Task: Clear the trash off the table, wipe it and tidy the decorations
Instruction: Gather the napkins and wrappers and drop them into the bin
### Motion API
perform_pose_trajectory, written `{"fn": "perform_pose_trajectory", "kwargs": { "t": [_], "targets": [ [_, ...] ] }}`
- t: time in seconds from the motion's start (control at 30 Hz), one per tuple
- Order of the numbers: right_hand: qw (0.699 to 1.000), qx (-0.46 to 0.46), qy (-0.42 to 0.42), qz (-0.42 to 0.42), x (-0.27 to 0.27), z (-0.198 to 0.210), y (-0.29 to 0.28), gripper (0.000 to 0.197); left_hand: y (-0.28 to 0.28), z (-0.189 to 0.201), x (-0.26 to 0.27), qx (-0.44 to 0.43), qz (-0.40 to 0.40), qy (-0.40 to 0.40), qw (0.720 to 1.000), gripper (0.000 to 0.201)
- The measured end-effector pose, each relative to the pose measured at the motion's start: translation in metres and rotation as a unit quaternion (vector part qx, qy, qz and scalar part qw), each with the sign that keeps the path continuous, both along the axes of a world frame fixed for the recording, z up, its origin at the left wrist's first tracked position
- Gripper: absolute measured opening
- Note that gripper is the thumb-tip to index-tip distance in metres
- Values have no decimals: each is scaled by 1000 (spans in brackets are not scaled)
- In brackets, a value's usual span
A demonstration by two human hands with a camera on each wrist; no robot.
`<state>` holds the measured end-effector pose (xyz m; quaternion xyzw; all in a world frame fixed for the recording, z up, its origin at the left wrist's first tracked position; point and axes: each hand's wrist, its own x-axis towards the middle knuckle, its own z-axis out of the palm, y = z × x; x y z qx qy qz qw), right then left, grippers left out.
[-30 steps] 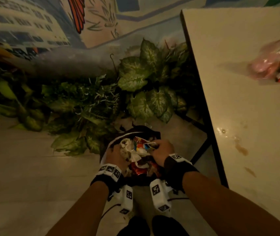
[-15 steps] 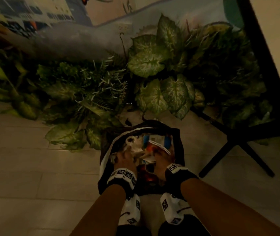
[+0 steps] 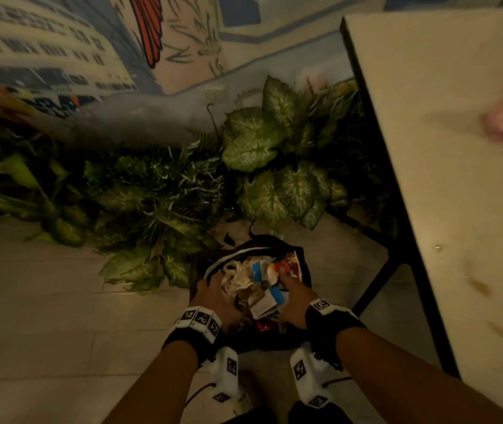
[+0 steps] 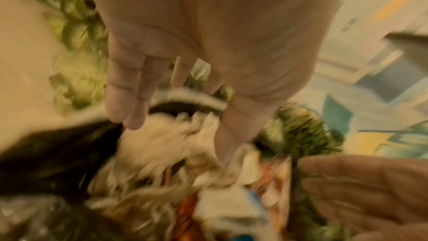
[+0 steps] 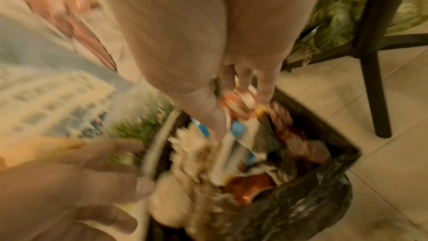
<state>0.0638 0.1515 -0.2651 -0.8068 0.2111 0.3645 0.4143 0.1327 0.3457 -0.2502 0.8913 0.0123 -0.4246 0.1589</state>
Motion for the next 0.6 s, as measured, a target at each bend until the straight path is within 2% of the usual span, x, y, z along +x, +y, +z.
{"fn": "perform_pose_trajectory", "kwargs": {
  "t": [0.1,0.2,0.3,0.37,0.4,0.5,0.6],
  "targets": [
    [1000,-1,6,0,-6,56,-3,64,-2,50,6,-16,26,-16,999,64],
    [999,13,11,38,-13,119,-8,54,-10,104,16,-17,18,-52,998,7],
    [996,26,-26,79,-22,182,-17,46,-25,150,18,-39,19,-92,995,8],
    [993,29,-73,82,-34,217,-32,41,-42,178,15,-76,32,-123,989,18],
    [991,28,-100,81,-41,235,-43,40,-53,191,12,-99,34,-138,985,17],
    [985,6,-156,67,-69,283,-92,39,-93,225,1,-173,19,-169,970,5],
    [981,10,-194,8,-108,318,-161,36,-147,253,-19,-232,14,-176,956,5]
  ]
}}
